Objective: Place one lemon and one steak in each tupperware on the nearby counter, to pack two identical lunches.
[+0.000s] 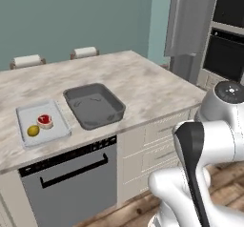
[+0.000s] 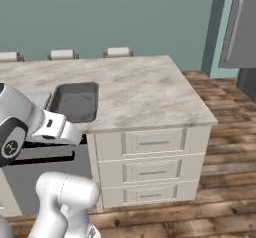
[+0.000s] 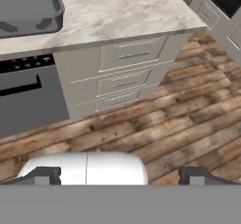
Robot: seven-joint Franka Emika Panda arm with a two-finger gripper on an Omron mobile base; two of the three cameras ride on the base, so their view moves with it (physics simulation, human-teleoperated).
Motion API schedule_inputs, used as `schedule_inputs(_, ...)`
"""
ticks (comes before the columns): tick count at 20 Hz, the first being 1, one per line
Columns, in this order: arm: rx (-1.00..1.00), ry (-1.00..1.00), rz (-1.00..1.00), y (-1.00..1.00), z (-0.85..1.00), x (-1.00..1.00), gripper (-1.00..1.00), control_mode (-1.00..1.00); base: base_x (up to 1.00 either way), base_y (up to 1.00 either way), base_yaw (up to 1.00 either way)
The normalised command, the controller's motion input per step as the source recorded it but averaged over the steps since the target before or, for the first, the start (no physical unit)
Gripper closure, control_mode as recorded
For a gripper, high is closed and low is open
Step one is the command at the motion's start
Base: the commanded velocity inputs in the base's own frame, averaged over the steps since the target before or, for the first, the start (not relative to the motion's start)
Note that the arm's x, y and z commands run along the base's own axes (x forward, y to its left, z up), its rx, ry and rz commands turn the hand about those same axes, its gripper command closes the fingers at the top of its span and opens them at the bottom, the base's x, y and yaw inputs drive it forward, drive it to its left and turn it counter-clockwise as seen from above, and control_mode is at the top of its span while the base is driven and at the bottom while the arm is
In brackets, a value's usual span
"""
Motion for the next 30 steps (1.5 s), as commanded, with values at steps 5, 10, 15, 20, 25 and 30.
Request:
schedule_inputs(5,0.0,0.0,0.0,0.0,0.0,0.0,-1.0,1.0,0.17,-1.0,-0.11)
schedule_inputs(10,0.0,0.0,0.0,0.0,0.0,0.0,-1.0,1.0,0.26,-1.0,-0.03)
schedule_inputs(15,0.0,0.0,0.0,0.0,0.0,0.0,-1.0,1.0,0.34,-1.0,0.0)
schedule_inputs(20,0.0,0.0,0.0,0.0,0.0,0.0,-1.0,1.0,0.54,-1.0,0.0)
schedule_inputs(25,0.0,0.0,0.0,0.0,0.0,0.0,-1.0,1.0,0.77,-1.0,0.0)
schedule_inputs(30,0.0,0.0,0.0,0.0,0.0,0.0,-1.0,1.0,0.97,-0.83,0.06)
